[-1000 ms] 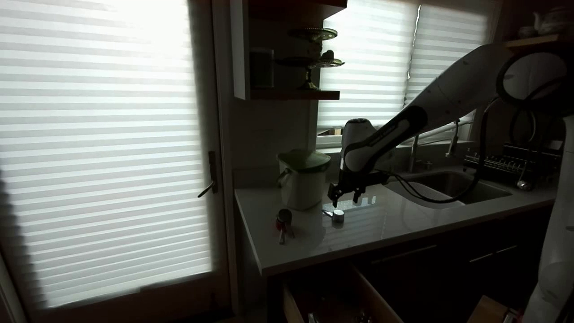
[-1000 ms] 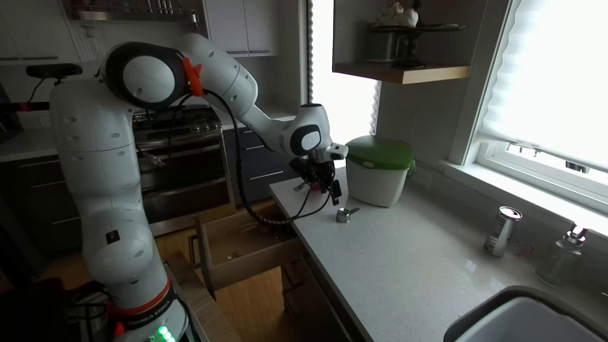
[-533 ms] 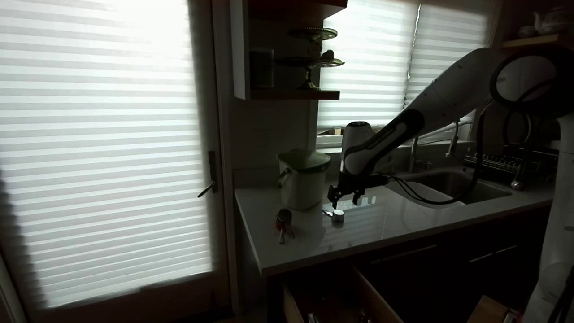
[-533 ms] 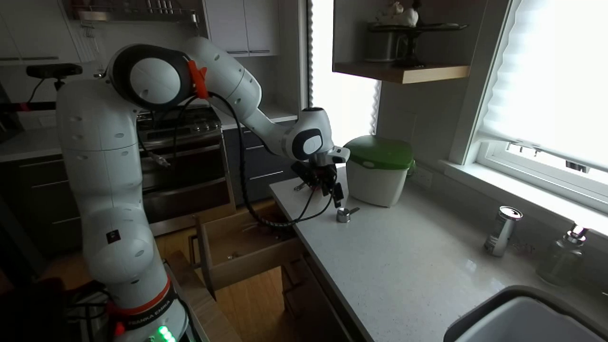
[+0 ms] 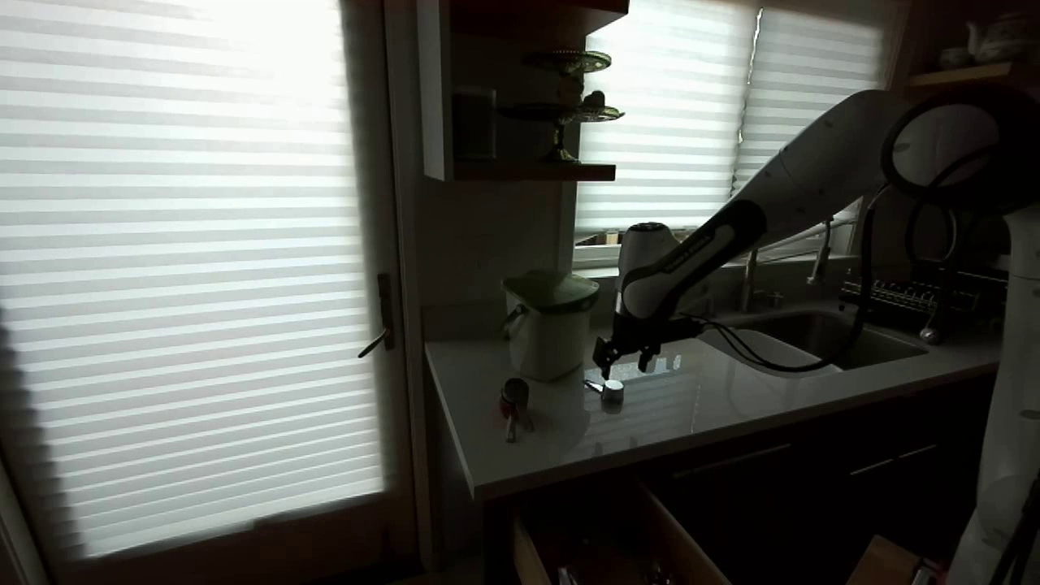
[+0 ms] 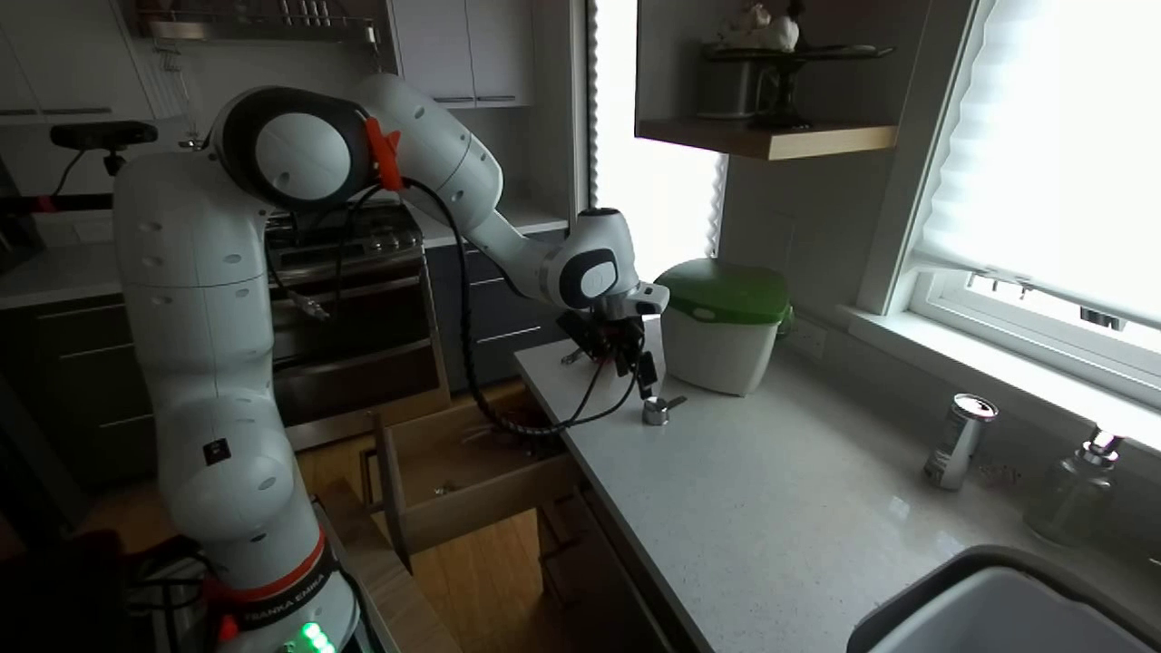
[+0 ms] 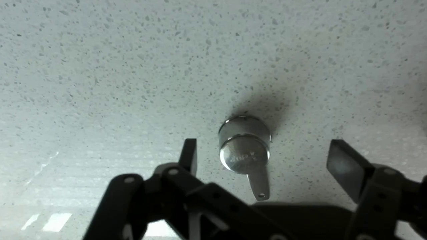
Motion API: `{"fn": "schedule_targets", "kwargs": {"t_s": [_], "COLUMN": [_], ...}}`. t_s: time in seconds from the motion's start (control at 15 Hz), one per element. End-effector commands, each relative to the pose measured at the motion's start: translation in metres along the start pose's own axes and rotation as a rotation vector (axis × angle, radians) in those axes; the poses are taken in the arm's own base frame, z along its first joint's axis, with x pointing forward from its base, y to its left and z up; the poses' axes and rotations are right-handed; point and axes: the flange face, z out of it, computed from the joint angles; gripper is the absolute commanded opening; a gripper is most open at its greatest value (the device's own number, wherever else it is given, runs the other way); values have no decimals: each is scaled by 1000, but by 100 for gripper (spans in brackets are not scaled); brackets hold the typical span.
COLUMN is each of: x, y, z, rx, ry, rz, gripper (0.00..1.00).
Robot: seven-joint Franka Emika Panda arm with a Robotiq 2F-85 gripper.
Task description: Place the measuring cup on the right upright
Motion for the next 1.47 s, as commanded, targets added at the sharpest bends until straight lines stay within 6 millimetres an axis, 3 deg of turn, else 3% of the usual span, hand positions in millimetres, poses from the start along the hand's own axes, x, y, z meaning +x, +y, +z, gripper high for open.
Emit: {"fn": "schedule_targets", "kwargs": {"t_s": [0.0,0.8,1.27,1.4], "x": [8,28,38,40], "y": [-4,2,11,13], "z": [15,54,63,64], "rx": [-4,30,31,32], "ry": [8,12,3,1], "rz": [-15,-53,-62,-62], "gripper": [100,100,100,95]}}
